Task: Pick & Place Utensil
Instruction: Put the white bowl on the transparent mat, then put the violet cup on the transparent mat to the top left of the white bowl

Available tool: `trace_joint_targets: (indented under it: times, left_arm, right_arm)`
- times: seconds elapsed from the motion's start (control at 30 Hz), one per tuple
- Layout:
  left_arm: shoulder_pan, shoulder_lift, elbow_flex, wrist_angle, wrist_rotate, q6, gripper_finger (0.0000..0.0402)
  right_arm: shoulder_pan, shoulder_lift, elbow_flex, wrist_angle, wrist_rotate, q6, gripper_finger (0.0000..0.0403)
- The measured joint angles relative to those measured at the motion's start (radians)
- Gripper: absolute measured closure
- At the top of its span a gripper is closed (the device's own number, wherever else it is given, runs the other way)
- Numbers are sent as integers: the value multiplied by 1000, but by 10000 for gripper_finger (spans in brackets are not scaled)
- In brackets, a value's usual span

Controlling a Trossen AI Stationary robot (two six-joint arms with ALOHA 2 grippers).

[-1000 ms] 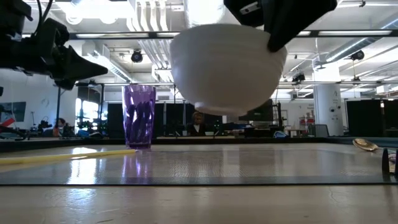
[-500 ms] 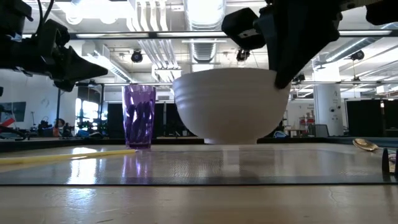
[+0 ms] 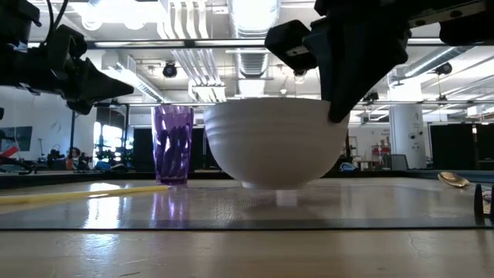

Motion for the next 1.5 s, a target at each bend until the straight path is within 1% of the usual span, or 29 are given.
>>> trace_joint_targets:
  times: [0.23,0.33,0.53,0.63,0.9,1.2,1.5]
  left_arm:
    - [0,0,0,0,0,-2,401]
    - [0,0,0,0,0,-2,401]
    - [0,0,0,0,0,-2,401]
    - [0,0,0,0,0,-2,401]
    - [0,0,-1,0,0,18,401]
    - [0,0,-1,0,0,19,401]
    - [0,0,-1,0,0,19,401]
  right_arm:
    - [-4,2,-6,-6,-32,8,392]
    - [-5,2,-7,-8,-74,9,392]
    - [-4,2,-7,-9,-88,8,392]
    - [-6,2,-7,-10,-121,2,392]
    - [-5,2,-8,-9,-127,8,387]
    - [-4,2,-4,-8,-123,28,355]
    - [-5,1,-4,-9,-119,40,294]
